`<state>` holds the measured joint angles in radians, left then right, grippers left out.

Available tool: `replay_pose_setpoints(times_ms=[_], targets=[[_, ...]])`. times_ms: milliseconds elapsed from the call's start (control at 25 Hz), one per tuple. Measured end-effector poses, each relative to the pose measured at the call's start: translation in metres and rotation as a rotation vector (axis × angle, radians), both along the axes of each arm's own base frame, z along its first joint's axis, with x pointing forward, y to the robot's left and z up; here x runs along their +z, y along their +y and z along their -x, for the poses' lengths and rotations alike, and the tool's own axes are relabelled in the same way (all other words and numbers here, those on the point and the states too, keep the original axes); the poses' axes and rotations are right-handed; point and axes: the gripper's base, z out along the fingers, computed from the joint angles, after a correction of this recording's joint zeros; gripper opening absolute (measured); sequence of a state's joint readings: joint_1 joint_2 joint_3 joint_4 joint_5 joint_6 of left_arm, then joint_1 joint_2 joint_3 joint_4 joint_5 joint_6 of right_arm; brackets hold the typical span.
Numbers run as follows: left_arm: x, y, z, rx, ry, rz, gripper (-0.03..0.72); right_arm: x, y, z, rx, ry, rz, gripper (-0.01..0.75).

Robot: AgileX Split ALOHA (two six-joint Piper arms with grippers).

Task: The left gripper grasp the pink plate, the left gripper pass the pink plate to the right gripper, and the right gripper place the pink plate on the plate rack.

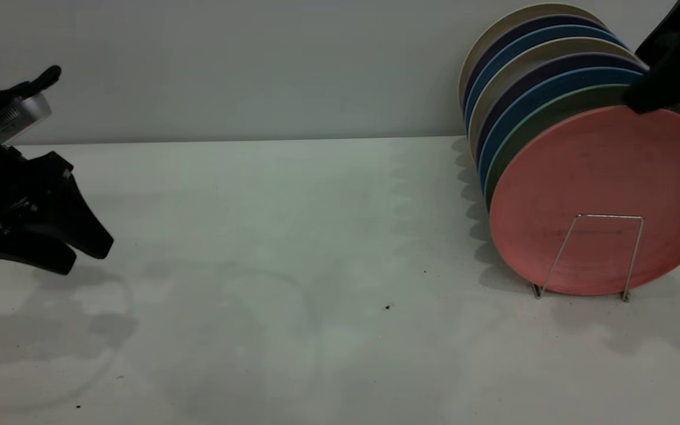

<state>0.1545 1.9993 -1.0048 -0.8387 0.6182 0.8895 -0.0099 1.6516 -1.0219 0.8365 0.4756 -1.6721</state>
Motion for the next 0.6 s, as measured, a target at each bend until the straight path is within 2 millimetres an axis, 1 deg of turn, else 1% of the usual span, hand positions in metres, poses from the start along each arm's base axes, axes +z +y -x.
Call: replay_pose_setpoints(times_ms=[120,240,280,360,440,520,600], targets=[[0.006,0.005,0.003,-0.063,-0.002,-0.08,0.543,0.014,0.002,0.008,-0.2,0.096,-0.199,0.611],[0.032,0.013,0.004,-0.082,-0.012,-0.177,0.543,0.025,0.005,0.021,-0.428,0.277,-0.414,0.601],[0.042,0.016,0.004,-0.067,-0.009,-0.207,0.543,0.027,0.005,0.027,-0.498,0.347,-0.449,0.591],[0.065,0.023,0.009,-0.058,0.004,-0.293,0.543,0.025,0.004,0.039,-0.588,0.498,-0.436,0.571],[0.086,0.03,0.017,-0.015,0.039,-0.373,0.543,0.02,-0.002,0.051,-0.652,0.613,-0.334,0.551],[0.107,0.035,0.03,0.026,0.068,-0.442,0.543,0.015,-0.009,0.062,-0.692,0.708,-0.217,0.541],[0.127,0.035,0.042,0.067,0.075,-0.466,0.543,0.016,-0.015,0.071,-0.742,0.755,-0.13,0.537]])
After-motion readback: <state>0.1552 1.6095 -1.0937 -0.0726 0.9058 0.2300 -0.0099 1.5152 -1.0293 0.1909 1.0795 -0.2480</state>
